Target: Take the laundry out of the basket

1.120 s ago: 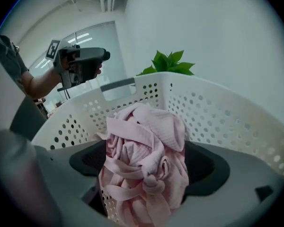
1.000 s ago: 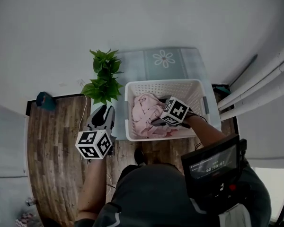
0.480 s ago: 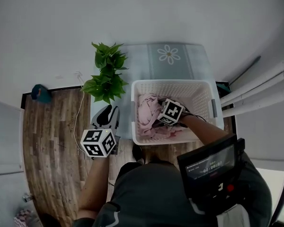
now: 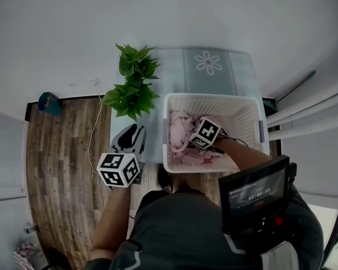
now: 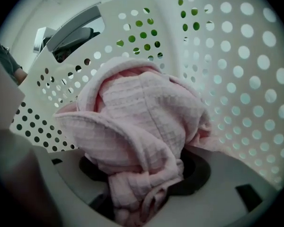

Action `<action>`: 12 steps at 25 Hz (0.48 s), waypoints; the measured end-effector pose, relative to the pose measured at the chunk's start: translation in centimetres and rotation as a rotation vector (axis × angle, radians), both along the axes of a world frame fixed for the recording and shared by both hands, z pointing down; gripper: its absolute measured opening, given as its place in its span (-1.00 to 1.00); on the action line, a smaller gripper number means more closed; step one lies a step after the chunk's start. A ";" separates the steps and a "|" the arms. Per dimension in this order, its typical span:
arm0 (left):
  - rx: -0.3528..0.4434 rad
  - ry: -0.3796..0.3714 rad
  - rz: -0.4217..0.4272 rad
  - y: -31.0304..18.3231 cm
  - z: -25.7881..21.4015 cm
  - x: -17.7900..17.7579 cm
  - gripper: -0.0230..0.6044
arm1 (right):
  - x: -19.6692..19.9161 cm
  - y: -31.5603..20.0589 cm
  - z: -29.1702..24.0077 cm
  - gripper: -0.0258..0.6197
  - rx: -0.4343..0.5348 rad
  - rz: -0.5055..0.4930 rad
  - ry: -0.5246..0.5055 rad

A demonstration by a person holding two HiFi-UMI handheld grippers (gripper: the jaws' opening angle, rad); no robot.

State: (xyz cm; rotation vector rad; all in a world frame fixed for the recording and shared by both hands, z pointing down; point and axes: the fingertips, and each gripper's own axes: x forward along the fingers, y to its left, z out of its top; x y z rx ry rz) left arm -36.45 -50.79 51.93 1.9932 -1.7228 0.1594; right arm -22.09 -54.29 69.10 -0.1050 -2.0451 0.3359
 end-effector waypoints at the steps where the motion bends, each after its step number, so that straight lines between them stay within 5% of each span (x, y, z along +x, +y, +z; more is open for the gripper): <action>1: 0.002 -0.001 -0.005 0.1 -0.1 -0.1 -0.61 | 0.0 0.0 0.0 0.08 -0.006 0.014 -0.007; 6: 0.022 -0.008 -0.041 0.8 -1.4 -1.0 -0.61 | -0.3 -0.4 -0.8 -0.06 -0.031 0.117 -0.078; 12: 0.062 -0.035 -0.079 2.2 -3.7 -1.4 -0.61 | -0.3 -0.8 -3.1 -0.09 -0.031 0.131 -0.178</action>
